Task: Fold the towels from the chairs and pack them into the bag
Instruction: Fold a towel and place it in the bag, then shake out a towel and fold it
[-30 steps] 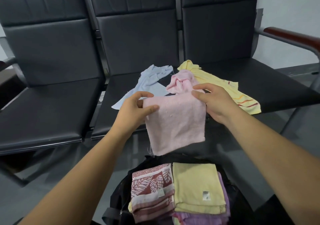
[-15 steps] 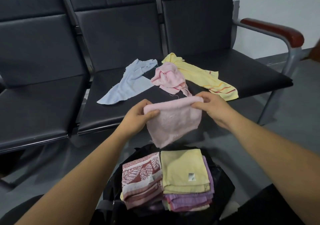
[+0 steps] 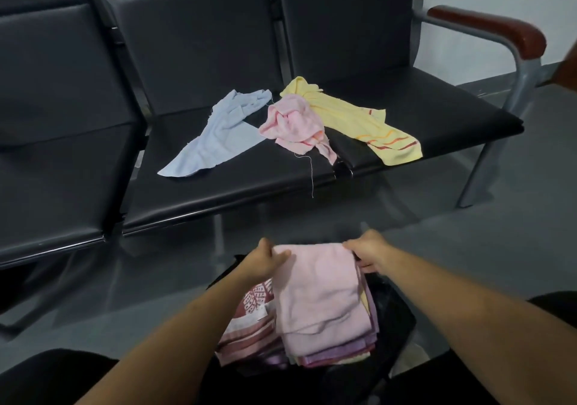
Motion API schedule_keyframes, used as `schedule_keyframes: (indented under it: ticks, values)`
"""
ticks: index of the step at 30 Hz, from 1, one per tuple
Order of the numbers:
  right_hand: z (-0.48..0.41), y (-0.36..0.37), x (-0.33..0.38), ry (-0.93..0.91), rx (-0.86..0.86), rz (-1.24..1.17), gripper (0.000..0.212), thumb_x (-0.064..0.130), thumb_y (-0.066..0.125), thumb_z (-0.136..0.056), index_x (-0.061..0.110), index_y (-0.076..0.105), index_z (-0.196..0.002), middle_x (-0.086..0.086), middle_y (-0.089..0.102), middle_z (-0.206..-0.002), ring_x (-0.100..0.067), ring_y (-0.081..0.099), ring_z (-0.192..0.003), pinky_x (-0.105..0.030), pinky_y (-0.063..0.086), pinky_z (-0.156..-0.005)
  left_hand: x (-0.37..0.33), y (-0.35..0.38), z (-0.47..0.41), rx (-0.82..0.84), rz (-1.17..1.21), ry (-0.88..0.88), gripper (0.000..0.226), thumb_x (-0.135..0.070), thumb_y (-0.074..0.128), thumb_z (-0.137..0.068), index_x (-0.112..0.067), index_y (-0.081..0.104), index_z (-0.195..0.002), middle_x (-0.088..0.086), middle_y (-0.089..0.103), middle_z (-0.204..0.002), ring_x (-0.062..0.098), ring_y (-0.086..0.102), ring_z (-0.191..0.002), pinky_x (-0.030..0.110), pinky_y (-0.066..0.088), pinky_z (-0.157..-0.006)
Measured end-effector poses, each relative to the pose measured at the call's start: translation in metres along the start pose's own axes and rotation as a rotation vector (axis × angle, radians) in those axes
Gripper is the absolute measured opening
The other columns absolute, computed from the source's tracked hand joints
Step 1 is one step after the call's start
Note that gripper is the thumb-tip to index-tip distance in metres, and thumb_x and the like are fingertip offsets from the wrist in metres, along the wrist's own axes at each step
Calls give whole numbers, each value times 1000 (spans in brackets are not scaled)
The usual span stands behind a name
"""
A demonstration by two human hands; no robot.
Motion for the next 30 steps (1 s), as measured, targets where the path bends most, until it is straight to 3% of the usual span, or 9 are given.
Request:
schedule_keyframes:
  ticks: [2,4,7,10,14,20,26,28,30]
  values:
    - [-8,-3,3,-50,-70,135,20,13,63,-92,1,60,-107,-18,65,-103,-31,66,-91,-40,57,-79,10,1,-10,2,-27,-41,55,-49,58,-99,-7,46,-132,8,60,-124,27,60,-110,35,44,-83]
    - [-9,-5,16,-122,-95,234,9,13,59,-90,5,59,-86,-15,59,-86,-28,61,-74,-33,51,-63,11,-9,-19,-63,-75,-16,47,-47,58,-98,-6,55,-120,10,66,-115,30,63,-105,38,46,-81]
    - [-6,1,48,-251,1,342,27,13,58,-89,13,52,-64,-7,52,-62,-25,52,-60,-31,43,-58,-6,-31,-27,-126,-65,73,21,-38,61,-98,-19,63,-107,-3,66,-99,20,64,-97,28,44,-78]
    - [2,6,95,-359,167,259,18,12,59,-98,9,66,-82,-10,68,-80,-19,65,-67,-29,53,-61,-39,-60,-30,-103,71,214,8,-33,65,-93,-28,66,-87,-9,70,-81,16,68,-81,30,55,-76]
    - [2,-13,170,-482,127,137,15,9,53,-99,8,64,-89,-14,70,-87,-21,68,-70,-28,57,-62,-83,-110,-42,-136,159,332,11,-17,61,-99,-19,65,-88,-6,76,-76,11,71,-75,32,57,-74]
    - [-29,-7,239,-639,-63,240,23,14,52,-98,-5,66,-100,-19,72,-93,-28,72,-79,-33,63,-74,-82,-185,-84,-474,-78,179,10,-19,60,-94,-16,66,-101,-7,66,-89,11,58,-76,25,42,-62]
    - [-73,61,275,-831,-87,591,32,20,60,-97,11,60,-128,-6,57,-121,-21,58,-97,-32,46,-79,-17,-222,-138,-535,-323,51,59,-34,71,-91,-17,50,-144,8,42,-152,29,46,-135,41,41,-109]
    - [-83,84,280,-890,-41,668,41,18,59,-98,10,54,-138,-8,54,-129,-23,57,-106,-32,46,-85,-2,-224,-147,-466,-353,26,64,-44,69,-91,-20,47,-146,10,42,-154,30,42,-141,44,37,-114]
    - [-96,105,288,-923,-1,772,53,20,57,-98,15,44,-149,-12,47,-140,-29,55,-119,-41,48,-96,5,-226,-155,-492,-346,78,41,-40,64,-96,-20,60,-131,10,55,-138,31,52,-128,44,43,-106]
Point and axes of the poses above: each hand's wrist, its own z-axis away from the middle knuckle, its own y-axis out of the palm, x = y × z, the point moved 2 cm from there along -z, towards the middle knuckle
